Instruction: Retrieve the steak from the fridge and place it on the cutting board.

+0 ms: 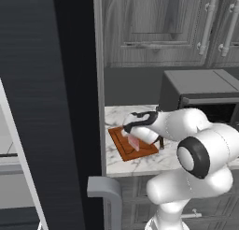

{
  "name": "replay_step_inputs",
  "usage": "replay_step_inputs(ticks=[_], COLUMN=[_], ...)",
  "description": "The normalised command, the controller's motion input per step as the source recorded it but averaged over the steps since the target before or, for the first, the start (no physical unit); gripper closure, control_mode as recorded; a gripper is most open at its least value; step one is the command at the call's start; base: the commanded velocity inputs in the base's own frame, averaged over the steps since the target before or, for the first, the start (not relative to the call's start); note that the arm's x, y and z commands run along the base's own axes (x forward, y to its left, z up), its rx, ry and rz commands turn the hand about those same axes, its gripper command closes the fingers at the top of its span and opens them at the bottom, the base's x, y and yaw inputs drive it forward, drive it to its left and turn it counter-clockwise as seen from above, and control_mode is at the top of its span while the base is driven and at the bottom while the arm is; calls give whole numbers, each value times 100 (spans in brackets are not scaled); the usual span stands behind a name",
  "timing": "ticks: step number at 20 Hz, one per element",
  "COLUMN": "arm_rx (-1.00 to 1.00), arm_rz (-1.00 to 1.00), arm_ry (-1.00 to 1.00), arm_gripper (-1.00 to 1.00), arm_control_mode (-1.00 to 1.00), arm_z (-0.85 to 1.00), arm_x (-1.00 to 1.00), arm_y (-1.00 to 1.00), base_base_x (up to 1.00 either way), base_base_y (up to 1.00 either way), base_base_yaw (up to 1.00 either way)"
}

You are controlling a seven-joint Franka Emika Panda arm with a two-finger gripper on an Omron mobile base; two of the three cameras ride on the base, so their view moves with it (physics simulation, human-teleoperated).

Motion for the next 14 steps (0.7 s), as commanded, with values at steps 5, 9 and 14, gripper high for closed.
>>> replay_step_inputs(ticks=[5,9,14], arm_rx=[9,8,5], arm_rz=[0,0,-1], arm_ry=[-10,-2,-1], arm_gripper=[-100,-100,-100], arm_control_mode=[-100,-100,-100], arm_z=[15,68,94], arm_x=[-100,-100,-100], arm_y=[-36,-34,-26], base_base_x=[0,0,0], base_base_y=[0,0,0], base_base_yaw=[0,0,0])
